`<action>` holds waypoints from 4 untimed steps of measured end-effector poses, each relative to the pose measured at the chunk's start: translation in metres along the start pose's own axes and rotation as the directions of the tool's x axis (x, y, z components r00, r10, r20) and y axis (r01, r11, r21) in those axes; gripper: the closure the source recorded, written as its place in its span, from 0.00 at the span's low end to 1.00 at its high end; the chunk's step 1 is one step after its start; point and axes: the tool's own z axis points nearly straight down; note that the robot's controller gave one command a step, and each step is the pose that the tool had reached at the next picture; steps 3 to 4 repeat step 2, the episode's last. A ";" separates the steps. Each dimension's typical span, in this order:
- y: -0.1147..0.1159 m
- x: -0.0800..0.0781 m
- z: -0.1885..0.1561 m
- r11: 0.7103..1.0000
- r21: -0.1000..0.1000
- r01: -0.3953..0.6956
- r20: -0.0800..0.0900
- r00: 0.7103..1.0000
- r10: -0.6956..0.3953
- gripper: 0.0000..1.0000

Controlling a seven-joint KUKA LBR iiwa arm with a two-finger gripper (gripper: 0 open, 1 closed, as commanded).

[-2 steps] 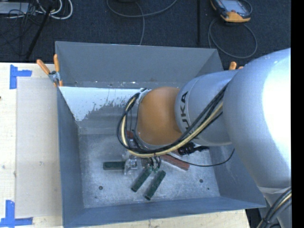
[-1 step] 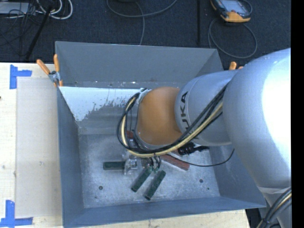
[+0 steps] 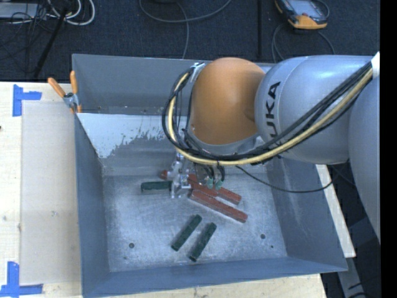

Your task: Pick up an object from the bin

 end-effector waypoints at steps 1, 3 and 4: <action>0.000 0.000 0.000 1.000 0.000 0.000 0.000 1.000 0.000 1.00; -0.043 -0.023 -0.203 0.984 0.001 0.179 0.007 0.984 -0.179 1.00; -0.043 -0.023 -0.203 0.984 0.001 0.179 0.007 0.984 -0.179 1.00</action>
Offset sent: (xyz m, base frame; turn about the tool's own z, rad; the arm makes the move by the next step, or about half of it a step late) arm 0.0216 -0.0433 0.1999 -0.1800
